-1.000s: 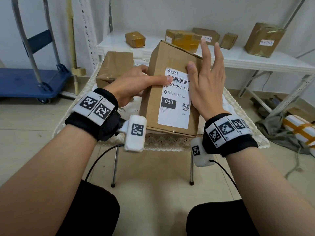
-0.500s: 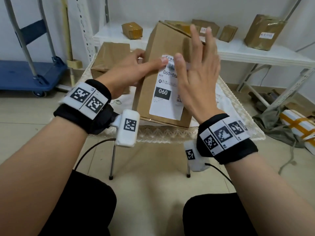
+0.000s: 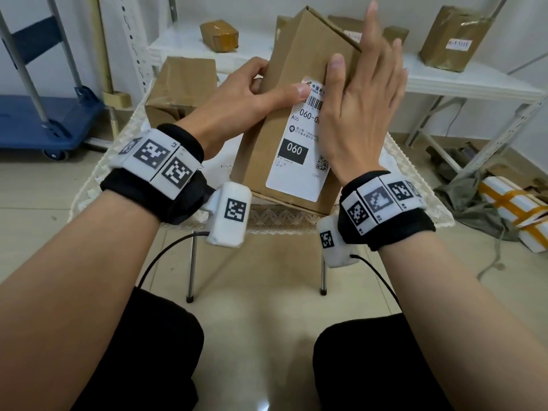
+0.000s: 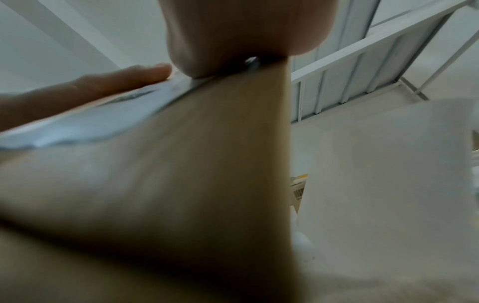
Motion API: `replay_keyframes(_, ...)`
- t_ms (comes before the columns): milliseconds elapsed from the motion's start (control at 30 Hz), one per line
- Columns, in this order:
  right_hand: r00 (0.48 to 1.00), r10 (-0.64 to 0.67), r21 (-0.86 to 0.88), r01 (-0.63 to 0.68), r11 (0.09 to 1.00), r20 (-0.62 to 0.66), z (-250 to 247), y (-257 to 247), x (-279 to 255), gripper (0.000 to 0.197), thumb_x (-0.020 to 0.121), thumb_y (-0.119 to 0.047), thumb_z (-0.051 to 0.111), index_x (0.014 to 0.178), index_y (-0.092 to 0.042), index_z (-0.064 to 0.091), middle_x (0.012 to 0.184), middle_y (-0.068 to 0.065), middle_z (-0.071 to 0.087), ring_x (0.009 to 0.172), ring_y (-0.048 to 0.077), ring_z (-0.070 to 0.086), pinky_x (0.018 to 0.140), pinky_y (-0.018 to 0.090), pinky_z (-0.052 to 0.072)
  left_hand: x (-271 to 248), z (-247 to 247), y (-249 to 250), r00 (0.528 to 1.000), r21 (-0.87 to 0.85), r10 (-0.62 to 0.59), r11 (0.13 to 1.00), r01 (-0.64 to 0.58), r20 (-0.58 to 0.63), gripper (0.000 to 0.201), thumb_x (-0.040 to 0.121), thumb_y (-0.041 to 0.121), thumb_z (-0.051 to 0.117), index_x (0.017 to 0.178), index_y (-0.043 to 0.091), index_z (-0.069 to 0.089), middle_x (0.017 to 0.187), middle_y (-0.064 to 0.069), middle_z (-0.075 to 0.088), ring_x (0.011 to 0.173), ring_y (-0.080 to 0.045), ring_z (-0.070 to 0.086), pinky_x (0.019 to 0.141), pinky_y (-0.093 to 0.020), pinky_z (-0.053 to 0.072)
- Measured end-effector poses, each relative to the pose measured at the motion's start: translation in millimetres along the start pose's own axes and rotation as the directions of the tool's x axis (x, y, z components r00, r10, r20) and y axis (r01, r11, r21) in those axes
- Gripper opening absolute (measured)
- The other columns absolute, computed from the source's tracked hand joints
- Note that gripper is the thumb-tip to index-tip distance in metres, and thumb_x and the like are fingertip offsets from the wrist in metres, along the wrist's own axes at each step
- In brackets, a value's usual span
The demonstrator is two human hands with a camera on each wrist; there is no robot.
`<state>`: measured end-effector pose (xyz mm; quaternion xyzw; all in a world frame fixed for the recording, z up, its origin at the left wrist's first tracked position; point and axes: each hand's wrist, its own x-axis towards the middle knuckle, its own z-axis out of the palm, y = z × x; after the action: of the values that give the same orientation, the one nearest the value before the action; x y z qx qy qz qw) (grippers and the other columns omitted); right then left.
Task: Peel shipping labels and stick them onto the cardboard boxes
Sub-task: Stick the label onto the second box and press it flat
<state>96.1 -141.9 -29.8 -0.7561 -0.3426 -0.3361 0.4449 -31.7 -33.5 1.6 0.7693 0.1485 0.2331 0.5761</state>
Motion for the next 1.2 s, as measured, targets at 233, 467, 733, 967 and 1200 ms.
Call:
replay_keyframes(233,0.994,-0.013,-0.007,0.012,1.0,-0.109,-3,6,7,0.05,0.105,-0.042,0.037,0.144,-0.016,0.052,0.114,0.004,0.053,0.103,0.011,0.038,0.094,0.031,0.037,-1,-1,0,0.999,-0.009,0.034,0.999,-0.034,0.033,0.053,0.089,0.04,0.073,0.132,0.02,0.05,0.113,0.006,0.074,0.099,-0.008,0.074,0.073,-0.018,0.056)
replay_keyframes(467,0.974,-0.02,0.014,0.024,1.0,-0.227,-14,9,14,0.045,0.105,-0.039,0.034,0.132,-0.014,0.061,0.109,0.002,0.061,0.097,0.013,0.047,0.084,0.024,0.032,-5,-1,1,0.993,-0.007,0.075,0.997,-0.075,0.092,0.061,0.082,0.041,0.076,0.134,0.021,0.049,0.122,0.002,0.069,0.103,-0.009,0.072,0.081,-0.023,0.059)
replay_keyframes(733,0.968,0.028,0.062,-0.013,0.998,-0.25,-19,17,23,0.033,0.109,-0.032,0.036,0.115,-0.015,0.063,0.094,-0.012,0.06,0.088,0.011,0.054,0.085,0.03,0.037,1,4,-3,0.994,0.017,0.096,0.995,-0.097,0.057,0.065,0.076,0.051,0.08,0.129,0.024,0.054,0.119,0.003,0.071,0.104,-0.011,0.072,0.09,-0.033,0.06)
replay_keyframes(967,0.989,0.075,0.136,-0.057,0.989,-0.127,-20,10,21,0.045,0.104,-0.041,0.028,0.124,-0.014,0.058,0.079,-0.02,0.048,0.088,0.006,0.05,0.096,0.036,0.039,3,10,-6,0.999,-0.014,0.048,0.999,-0.048,-0.024,0.052,0.091,0.052,0.068,0.131,0.022,0.056,0.107,0.009,0.077,0.096,-0.007,0.074,0.081,-0.026,0.058)
replay_keyframes(1200,0.998,-0.064,0.072,0.064,0.995,0.0,-16,-9,10,0.062,0.1,-0.052,0.025,0.144,-0.015,0.049,0.128,-0.004,0.062,0.124,0.014,0.052,0.121,0.049,0.022,4,12,-8,0.998,0.025,0.068,0.997,-0.067,-0.009,0.052,0.096,0.063,0.051,0.133,0.027,0.054,0.112,0.012,0.074,0.102,-0.003,0.072,0.095,-0.032,0.056)
